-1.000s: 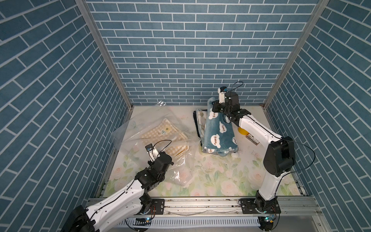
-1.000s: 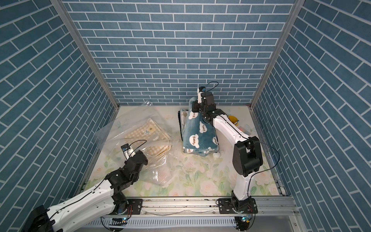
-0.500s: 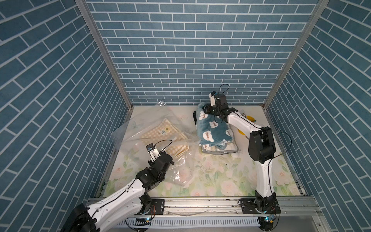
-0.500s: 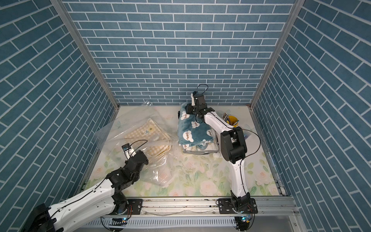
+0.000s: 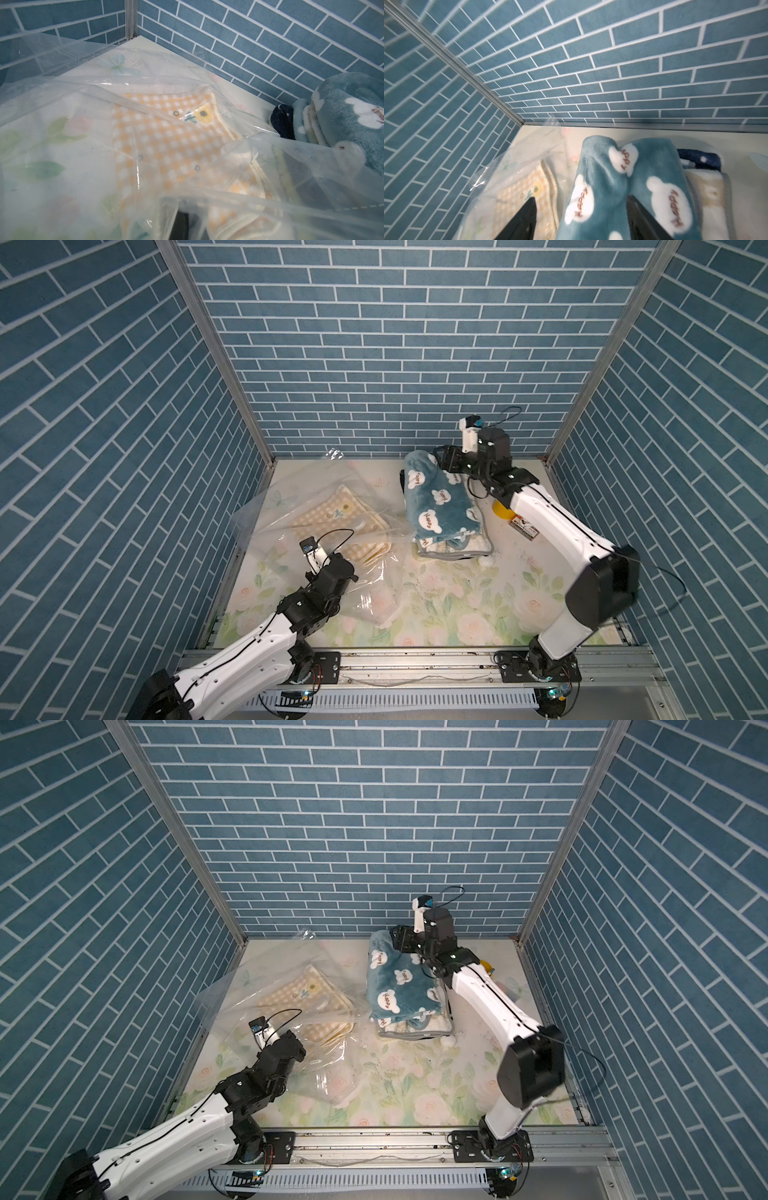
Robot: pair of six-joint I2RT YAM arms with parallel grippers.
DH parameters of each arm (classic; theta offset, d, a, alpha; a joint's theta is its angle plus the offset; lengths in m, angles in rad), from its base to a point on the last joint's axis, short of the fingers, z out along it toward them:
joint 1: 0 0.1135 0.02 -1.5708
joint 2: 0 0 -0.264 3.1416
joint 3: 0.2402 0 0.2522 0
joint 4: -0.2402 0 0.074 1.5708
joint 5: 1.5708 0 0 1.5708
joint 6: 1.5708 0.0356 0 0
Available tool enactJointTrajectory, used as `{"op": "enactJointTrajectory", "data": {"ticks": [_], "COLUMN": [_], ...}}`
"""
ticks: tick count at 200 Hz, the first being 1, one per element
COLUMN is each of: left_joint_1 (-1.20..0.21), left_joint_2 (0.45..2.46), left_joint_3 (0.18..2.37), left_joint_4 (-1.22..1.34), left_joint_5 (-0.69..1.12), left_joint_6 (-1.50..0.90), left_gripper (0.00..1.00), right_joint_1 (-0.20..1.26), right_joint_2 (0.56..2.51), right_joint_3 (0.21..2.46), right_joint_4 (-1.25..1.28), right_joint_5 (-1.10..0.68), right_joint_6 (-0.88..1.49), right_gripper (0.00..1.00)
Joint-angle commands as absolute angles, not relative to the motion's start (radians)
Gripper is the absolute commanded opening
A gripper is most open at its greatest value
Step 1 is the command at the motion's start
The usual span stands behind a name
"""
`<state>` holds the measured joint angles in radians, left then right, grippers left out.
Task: Take the blanket out of the vacuum bag
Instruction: Place the blanket at the center of the board.
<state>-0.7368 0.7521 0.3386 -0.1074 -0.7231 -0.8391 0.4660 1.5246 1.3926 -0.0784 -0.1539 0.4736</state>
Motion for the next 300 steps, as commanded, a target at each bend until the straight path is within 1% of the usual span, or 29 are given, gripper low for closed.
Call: {"op": "enactJointTrajectory", "data": {"ticks": [1,20,43,54,65,81,108,122,142,167,188,228,265,281,300], "left_joint_1": [-0.73,-0.73,-0.73,-0.73,-0.73,-0.73,-0.73,-0.73,-0.731,-0.73,-0.73,-0.731,-0.731,-0.73,-0.731], "left_joint_2": [0.74,0.736,0.743,0.745,0.743,0.741,0.742,0.742,0.747,0.75,0.751,0.772,0.759,0.762,0.759], "left_joint_3": [0.374,0.379,0.389,0.391,0.389,0.381,0.383,0.384,0.392,0.396,0.388,0.408,0.39,0.4,0.402], "left_joint_4": [-0.118,-0.113,-0.112,-0.115,-0.109,-0.101,-0.099,-0.1,-0.108,-0.119,-0.11,-0.114,-0.102,-0.116,-0.133], "left_joint_5": [-0.71,-0.695,-0.68,-0.671,-0.66,-0.648,-0.638,-0.636,-0.64,-0.644,-0.643,-0.634,-0.63,-0.634,-0.649], "left_joint_6": [-0.821,-0.814,-0.808,-0.812,-0.817,-0.829,-0.843,-0.845,-0.846,-0.845,-0.843,-0.844,-0.848,-0.845,-0.842], "left_gripper": [0.02,0.02,0.02,0.02,0.02,0.02,0.02,0.02,0.02,0.02,0.02,0.02,0.02,0.02,0.02], "right_joint_1": [0.419,0.406,0.396,0.391,0.385,0.374,0.372,0.371,0.371,0.371,0.372,0.37,0.37,0.37,0.37], "right_joint_2": [1.362,1.181,1.054,1.011,0.982,0.981,1.072,1.117,1.151,1.084,1.061,1.158,1.219,1.227,1.226], "right_joint_3": [1.062,0.806,0.599,0.53,0.477,0.435,0.424,0.403,0.415,0.406,0.411,0.413,0.429,0.419,0.417], "right_joint_4": [0.074,0.17,0.225,0.245,0.278,0.345,0.447,0.546,0.51,0.386,0.34,0.356,0.456,0.532,0.581], "right_joint_5": [-0.221,-0.26,-0.332,-0.333,-0.33,-0.35,-0.413,-0.45,-0.455,-0.39,-0.387,-0.398,-0.403,-0.407,-0.41], "right_joint_6": [0.624,0.742,0.873,0.913,0.934,0.979,1.047,1.087,1.086,1.026,0.996,0.991,0.984,1.001,1.015], "right_gripper": [0.69,0.7,0.71,0.72,0.75,0.77,0.79,0.79,0.79,0.79,0.79,0.78,0.78,0.76,0.69]}}
